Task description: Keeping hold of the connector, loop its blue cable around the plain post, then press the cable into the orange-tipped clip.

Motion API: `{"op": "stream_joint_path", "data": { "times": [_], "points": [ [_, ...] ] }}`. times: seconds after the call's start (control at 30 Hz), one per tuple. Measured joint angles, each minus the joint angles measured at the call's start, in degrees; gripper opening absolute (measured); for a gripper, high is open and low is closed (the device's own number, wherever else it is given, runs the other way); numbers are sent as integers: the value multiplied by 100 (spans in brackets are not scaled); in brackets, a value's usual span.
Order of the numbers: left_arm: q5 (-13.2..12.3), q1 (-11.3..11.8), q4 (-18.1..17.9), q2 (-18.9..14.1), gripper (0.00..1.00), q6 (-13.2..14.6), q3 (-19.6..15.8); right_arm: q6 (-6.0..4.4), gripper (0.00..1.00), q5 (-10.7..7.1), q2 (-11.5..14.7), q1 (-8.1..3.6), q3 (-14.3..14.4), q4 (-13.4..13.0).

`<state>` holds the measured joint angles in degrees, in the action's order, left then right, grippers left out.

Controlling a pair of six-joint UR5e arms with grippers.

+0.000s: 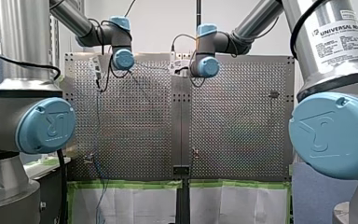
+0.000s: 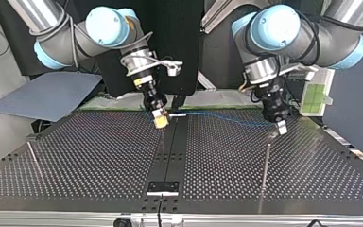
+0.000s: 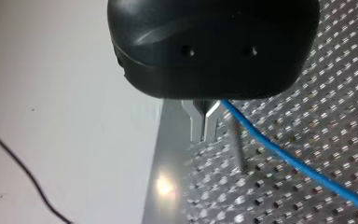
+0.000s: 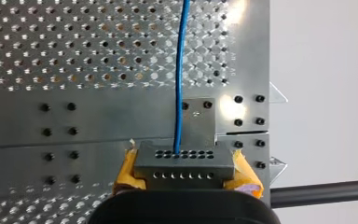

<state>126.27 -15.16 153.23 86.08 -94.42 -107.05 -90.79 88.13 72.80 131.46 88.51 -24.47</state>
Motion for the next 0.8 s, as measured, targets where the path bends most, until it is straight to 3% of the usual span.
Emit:
{"op": "stream_joint_path", "data": {
  "times": [0.43, 0.8],
  "points": [
    [-612, 679, 565, 26, 0, -20, 676, -85, 0, -189, -35, -84, -553, 107],
    [-910, 1230, 832, 407, 0, -77, 1335, -147, 0, -273, -198, -157, -766, 184]
  ]
}}
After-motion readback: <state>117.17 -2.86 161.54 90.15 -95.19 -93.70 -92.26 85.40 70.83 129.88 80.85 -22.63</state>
